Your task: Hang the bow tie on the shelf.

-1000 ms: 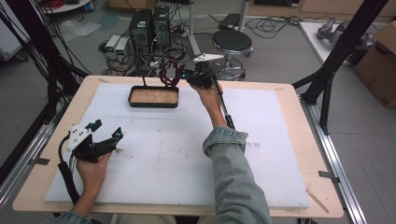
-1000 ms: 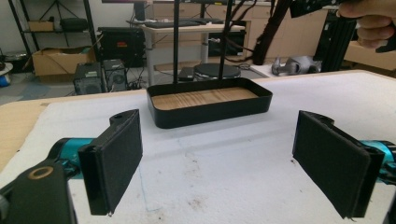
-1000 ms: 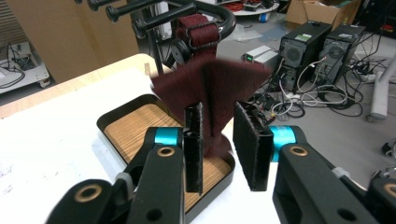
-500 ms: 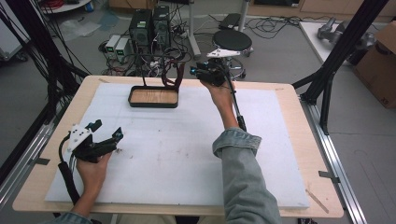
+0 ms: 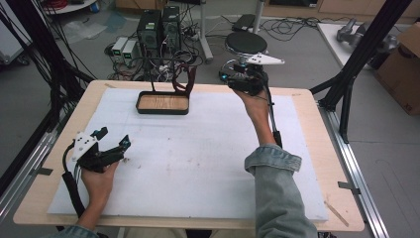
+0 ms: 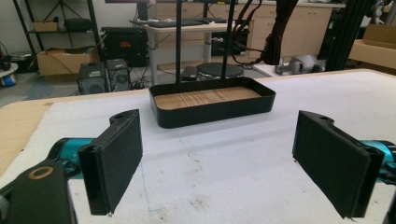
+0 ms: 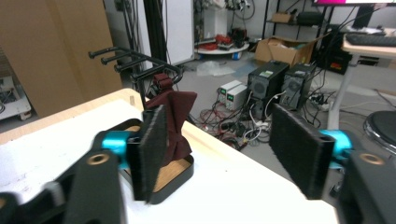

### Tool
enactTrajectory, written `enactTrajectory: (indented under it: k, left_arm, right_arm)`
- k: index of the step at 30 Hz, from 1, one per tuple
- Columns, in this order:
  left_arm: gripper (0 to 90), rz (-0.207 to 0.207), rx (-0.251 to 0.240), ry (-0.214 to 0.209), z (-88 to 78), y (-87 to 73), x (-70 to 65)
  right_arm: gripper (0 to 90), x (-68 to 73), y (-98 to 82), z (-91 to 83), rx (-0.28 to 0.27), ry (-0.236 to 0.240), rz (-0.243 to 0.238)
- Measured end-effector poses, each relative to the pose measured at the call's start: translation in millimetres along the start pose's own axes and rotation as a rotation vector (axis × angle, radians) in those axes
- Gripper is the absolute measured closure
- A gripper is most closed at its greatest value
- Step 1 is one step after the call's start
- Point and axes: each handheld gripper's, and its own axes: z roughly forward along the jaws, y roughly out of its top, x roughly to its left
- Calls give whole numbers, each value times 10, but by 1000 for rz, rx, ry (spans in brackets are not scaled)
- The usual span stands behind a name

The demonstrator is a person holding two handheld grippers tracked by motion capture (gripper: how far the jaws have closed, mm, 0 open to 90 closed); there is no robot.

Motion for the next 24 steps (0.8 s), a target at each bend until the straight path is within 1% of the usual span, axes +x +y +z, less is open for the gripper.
enactTrajectory:
  k: [1, 4, 5, 7, 9, 12, 14, 15, 17, 19, 24]
  left_arm:
    - [163, 0, 1, 0, 1, 0, 0]
    - [163, 0, 0, 2, 0, 1, -2]
    - [163, 0, 0, 2, 0, 2, -2]
    - [163, 0, 0, 4, 0, 1, -3]
    - [163, 1, 3, 4, -1, -1, -5]
    - [163, 1, 2, 4, -8, -1, -9]
    - [163, 3, 3, 5, -11, -2, -12]
    - [163, 3, 3, 4, -11, -2, -12]
    - [163, 3, 6, 2, -11, -3, -14]
    - [162, 3, 6, 2, -10, -4, -14]
    - [162, 4, 7, 2, 0, -8, -15]
  right_arm:
    - [304, -14, -8, -43, -5, -1, 2]
    - [223, -45, -20, -174, 6, -9, 16]
    - [211, -51, -19, -220, 5, -15, 22]
    - [197, -55, -22, -326, -21, -24, 18]
    - [170, -61, -21, -421, -31, -39, 17]
    - [152, -71, -33, -556, -40, -44, 19]
    - [117, -84, -35, -641, -26, -48, 24]
    - [117, -91, -36, -682, -27, -53, 23]
    - [117, -95, -54, -783, -53, -66, 16]
    - [116, -100, -70, -882, -54, -80, 4]
    - [116, -117, -148, -1145, -83, -104, -10]
